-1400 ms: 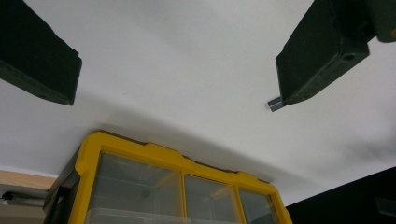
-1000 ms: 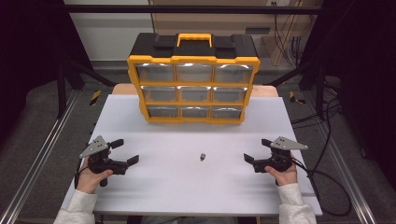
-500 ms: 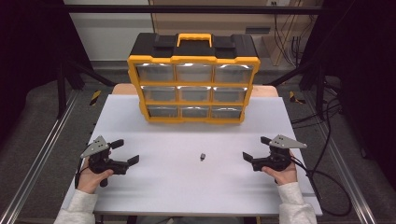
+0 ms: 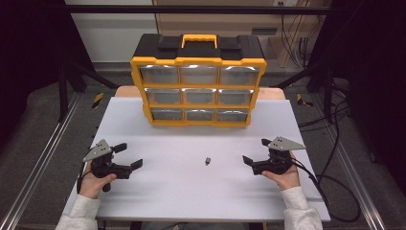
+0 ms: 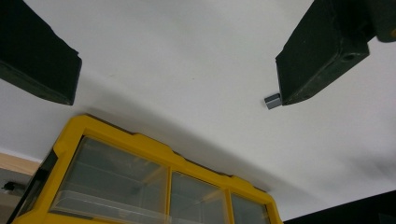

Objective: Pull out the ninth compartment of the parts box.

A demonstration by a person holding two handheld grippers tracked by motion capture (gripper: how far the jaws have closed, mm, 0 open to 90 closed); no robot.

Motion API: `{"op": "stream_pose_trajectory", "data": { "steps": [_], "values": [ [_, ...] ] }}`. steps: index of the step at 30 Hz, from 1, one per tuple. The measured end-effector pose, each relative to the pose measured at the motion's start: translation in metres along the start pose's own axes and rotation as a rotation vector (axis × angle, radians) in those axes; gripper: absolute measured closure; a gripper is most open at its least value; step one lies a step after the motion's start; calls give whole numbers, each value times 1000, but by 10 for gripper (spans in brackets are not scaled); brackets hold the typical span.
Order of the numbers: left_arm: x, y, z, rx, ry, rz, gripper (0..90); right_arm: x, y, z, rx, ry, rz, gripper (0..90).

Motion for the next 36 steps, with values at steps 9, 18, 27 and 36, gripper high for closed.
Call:
{"op": "stream_pose_trajectory", "data": {
  "steps": [9, 18, 27, 36],
  "values": [
    [1, 0, 1, 0, -5, -2, 0, 11, -4, -5, -39, -33, 13, 5],
    [2, -1, 1, 0, -7, -3, 0, 20, -7, -12, -78, -60, 23, 5],
    [2, -1, 1, -3, -8, -7, 0, 28, -11, -21, -114, -79, 28, 5],
    [2, -1, 1, 1, -8, -9, 0, 38, -15, -28, -157, -110, 34, 5]
  ]
}}
Point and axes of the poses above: each handheld gripper's, and its own axes: x roughly forward along the jaws, z roughly out of its underside, y roughly to its right, the point moved 5 cm from there along x, roughly forward along the jaws, and after that the axes turned 13 degrees about -z, right-handed, at the moved point
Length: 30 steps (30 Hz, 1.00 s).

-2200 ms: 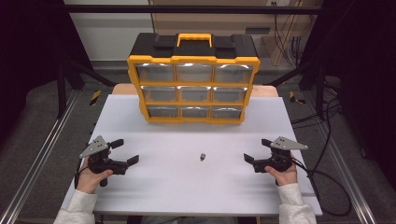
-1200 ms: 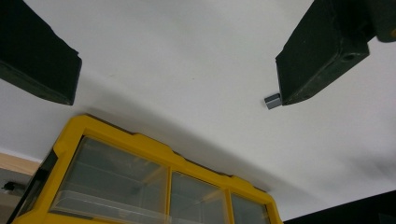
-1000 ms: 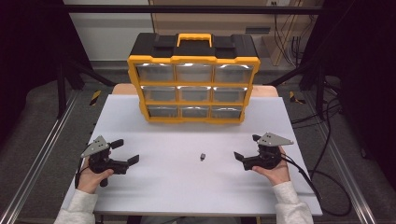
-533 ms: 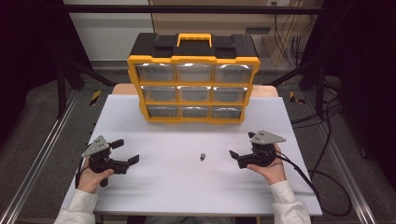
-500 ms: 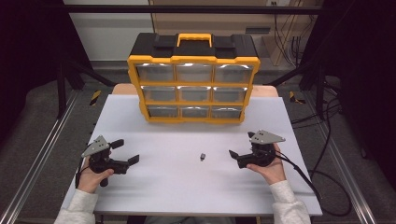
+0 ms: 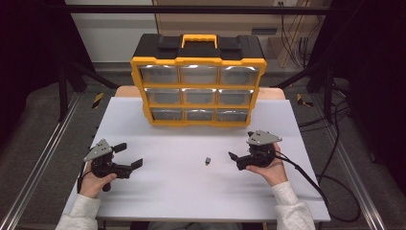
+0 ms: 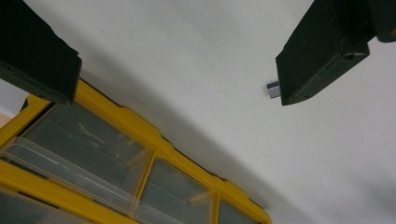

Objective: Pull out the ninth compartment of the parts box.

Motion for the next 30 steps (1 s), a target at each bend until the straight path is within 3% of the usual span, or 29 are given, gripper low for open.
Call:
{"op": "stream_pose_trajectory", "data": {
  "steps": [9, 30],
  "values": [
    [0, -1, 0, -2, 3, -10, 0, 6, -2, -7, -31, -16, 0, 5],
    [0, -2, -1, -4, 1, -13, 0, 20, -2, -22, -129, -115, 42, 5]
  ]
}}
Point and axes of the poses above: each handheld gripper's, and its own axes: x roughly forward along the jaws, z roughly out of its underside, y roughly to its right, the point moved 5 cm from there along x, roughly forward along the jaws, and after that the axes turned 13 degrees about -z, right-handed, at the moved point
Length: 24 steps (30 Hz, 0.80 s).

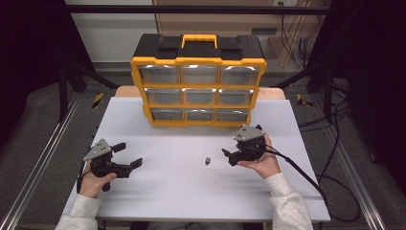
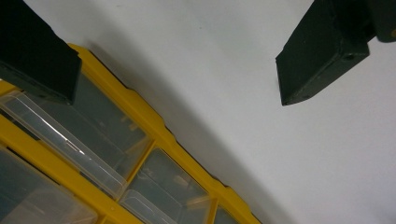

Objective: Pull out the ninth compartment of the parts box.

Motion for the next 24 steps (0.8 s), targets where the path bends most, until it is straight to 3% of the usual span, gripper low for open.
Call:
{"op": "stream_pose_trajectory", "data": {
  "steps": [6, 24],
  "values": [
    [0, 0, 0, 2, -2, 0, 0, 4, 2, -2, -18, -33, 15, 5],
    [0, 0, 0, -1, -1, 0, 0, 9, 10, -13, -139, -144, 84, 18]
  ]
}}
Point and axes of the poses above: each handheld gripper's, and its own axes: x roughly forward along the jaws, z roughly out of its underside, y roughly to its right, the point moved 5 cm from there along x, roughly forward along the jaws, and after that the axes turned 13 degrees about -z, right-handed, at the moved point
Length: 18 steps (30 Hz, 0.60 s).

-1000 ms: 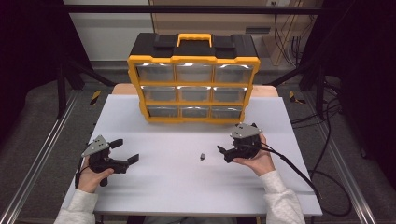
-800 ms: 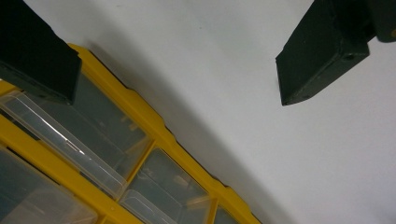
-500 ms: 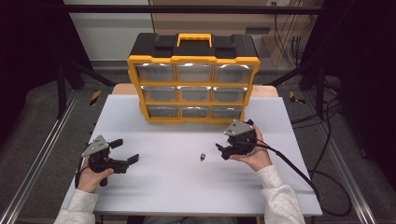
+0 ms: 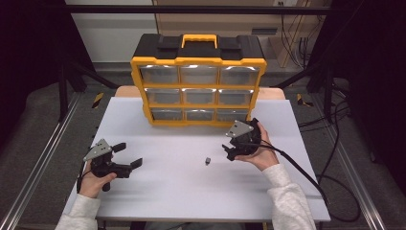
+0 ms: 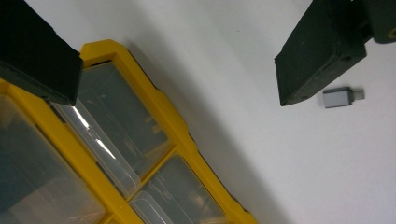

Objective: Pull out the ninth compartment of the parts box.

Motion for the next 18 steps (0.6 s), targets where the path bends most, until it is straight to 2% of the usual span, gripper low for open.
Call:
{"op": "stream_pose_trajectory", "data": {
  "steps": [18],
  "values": [
    [0, 0, 0, 0, -1, -1, 0, 7, 7, -11, -122, -101, 42, 25]
  ]
}}
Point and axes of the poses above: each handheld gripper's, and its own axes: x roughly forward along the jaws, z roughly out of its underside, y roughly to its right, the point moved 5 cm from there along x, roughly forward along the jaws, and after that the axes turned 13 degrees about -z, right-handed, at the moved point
